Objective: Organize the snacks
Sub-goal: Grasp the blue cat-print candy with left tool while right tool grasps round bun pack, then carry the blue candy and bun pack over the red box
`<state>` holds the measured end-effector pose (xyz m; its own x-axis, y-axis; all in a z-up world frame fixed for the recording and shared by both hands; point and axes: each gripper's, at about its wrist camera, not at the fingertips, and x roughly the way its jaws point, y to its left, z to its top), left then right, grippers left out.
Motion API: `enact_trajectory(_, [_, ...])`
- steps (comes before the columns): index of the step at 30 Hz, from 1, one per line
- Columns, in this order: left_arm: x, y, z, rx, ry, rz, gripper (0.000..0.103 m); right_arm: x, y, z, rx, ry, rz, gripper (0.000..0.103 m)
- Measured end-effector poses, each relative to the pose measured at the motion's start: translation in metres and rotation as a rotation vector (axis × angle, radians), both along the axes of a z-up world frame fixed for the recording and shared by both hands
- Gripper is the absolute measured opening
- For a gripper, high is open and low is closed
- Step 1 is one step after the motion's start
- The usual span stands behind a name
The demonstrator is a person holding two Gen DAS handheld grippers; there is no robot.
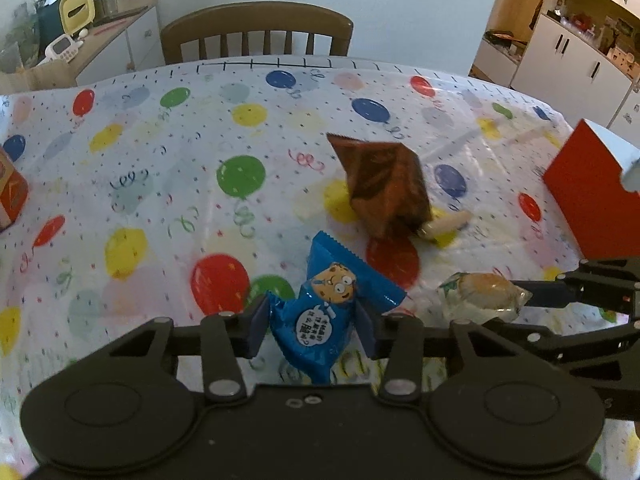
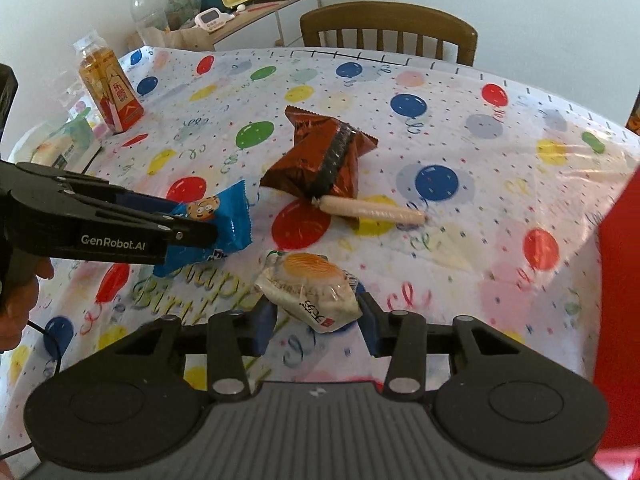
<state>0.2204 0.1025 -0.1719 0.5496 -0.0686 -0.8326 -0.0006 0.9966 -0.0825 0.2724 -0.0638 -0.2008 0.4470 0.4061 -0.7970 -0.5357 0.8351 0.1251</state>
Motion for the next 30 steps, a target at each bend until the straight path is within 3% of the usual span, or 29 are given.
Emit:
enact_trajectory(16, [-0.063, -0.029, 0.019, -0.097, 0.003, -0.028, 0.041, -0.071, -0.048, 0.042, 0.010, -0.045, -0.102, 0.043])
enact_trajectory(30, [-0.087, -0.065, 0.077, -0.139, -0.104, -0.084, 0.041, -0.107, -0.096, 0.106, 0.055, -0.193, -0.206, 0.043])
